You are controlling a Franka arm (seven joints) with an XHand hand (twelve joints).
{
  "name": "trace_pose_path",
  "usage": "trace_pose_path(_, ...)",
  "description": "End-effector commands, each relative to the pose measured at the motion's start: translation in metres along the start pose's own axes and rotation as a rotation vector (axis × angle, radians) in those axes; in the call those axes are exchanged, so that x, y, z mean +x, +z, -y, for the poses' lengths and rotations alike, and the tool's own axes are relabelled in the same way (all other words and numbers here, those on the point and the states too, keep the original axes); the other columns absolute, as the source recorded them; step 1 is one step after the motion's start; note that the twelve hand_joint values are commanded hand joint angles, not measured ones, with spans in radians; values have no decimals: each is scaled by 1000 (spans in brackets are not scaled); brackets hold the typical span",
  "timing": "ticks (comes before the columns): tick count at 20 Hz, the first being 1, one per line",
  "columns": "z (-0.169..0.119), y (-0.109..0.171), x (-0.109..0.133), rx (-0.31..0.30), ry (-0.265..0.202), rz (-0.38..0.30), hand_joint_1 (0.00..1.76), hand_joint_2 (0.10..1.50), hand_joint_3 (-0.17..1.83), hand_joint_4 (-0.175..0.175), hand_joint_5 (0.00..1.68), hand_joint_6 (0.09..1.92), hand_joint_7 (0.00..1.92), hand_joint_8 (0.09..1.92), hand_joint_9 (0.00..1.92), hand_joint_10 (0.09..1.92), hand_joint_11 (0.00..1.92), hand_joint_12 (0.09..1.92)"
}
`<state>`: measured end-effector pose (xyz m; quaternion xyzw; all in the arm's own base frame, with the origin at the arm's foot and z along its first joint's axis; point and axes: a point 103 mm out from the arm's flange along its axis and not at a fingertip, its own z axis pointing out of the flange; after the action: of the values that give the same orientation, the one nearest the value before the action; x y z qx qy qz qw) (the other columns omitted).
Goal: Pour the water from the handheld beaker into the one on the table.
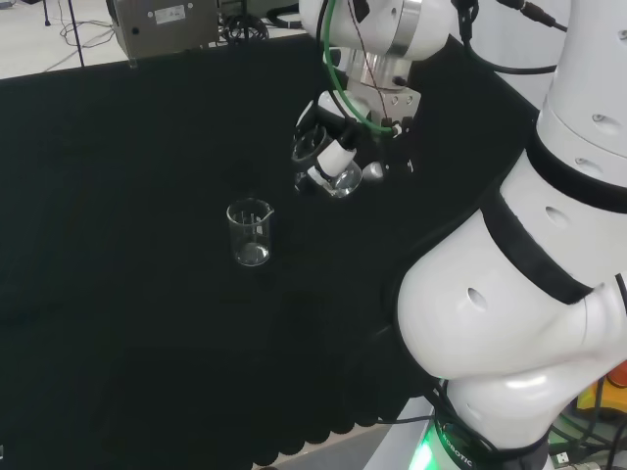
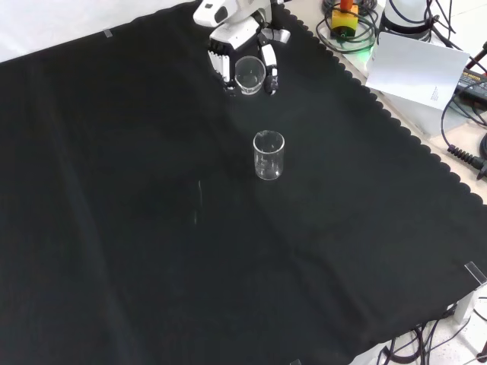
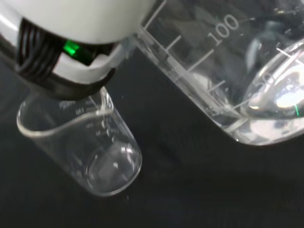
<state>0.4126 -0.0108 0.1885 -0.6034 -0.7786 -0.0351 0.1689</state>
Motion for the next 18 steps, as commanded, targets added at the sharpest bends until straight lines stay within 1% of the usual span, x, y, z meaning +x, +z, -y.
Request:
trace_pose_path(1, 2, 13, 7, 63, -10, 46, 1150, 591, 721, 175, 1368, 534, 1757, 87, 1827, 87, 1777, 456)
trace_pose_path(7, -2, 17, 14, 100, -20, 94, 1150, 591, 720, 175, 1369, 532, 1757, 87, 1827, 87, 1778, 455)
trace_pose_path(10, -5, 20, 16, 132, -24, 121, 1151, 591, 720, 175, 1369, 531, 1757, 87, 1828, 87, 1778, 455)
trace_pose_path(16, -12, 25, 19, 179, -9, 173, 1151, 592, 719, 175, 1370, 530, 1757, 87, 1826, 87, 1780, 454)
trace_pose_path(18, -14, 26, 20, 200, 3, 188, 1151, 592, 719, 175, 1370, 529, 1757, 87, 1826, 87, 1780, 454)
